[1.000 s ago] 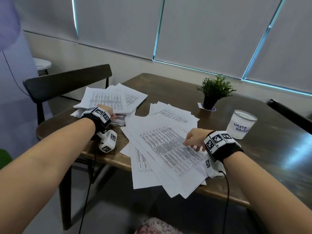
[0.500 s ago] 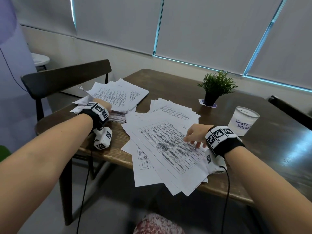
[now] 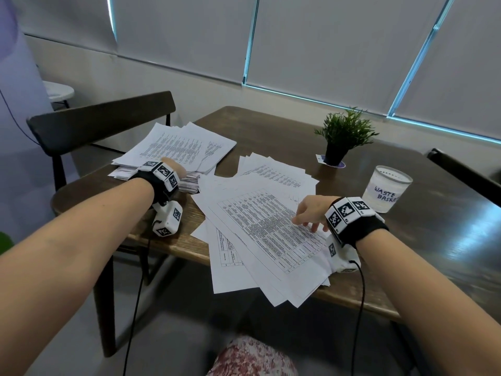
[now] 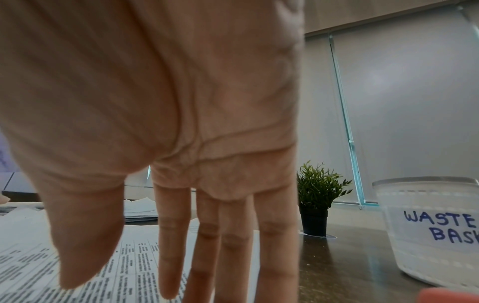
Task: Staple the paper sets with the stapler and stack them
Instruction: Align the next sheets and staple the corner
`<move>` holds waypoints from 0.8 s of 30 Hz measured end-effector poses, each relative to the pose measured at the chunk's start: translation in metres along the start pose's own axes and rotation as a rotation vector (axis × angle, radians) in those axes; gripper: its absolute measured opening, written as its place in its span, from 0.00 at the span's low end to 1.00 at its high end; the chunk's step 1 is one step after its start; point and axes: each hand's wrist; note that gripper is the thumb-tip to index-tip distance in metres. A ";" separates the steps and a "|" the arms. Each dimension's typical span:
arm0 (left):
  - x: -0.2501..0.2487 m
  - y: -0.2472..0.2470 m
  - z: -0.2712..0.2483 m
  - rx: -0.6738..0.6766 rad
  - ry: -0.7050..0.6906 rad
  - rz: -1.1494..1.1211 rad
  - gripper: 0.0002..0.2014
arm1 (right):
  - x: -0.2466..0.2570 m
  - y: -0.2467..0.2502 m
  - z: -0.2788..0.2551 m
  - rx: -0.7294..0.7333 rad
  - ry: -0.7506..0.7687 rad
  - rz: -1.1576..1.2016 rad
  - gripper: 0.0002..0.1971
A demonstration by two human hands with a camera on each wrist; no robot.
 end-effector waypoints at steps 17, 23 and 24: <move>-0.047 -0.004 -0.072 0.164 -0.220 0.362 0.19 | -0.018 -0.002 -0.018 0.161 -0.037 -0.223 0.35; -0.055 -0.002 -0.072 0.045 -0.284 0.349 0.22 | -0.029 0.001 -0.029 0.210 -0.033 -0.136 0.31; -0.056 -0.001 -0.072 0.039 -0.289 0.332 0.18 | -0.031 0.001 -0.029 0.210 -0.034 -0.135 0.31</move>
Point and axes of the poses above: each hand's wrist, its own z-axis towards the middle knuckle, its own y-axis out of the back of the hand, x = y × z, and after that the axes turned 7 degrees about z, right-handed
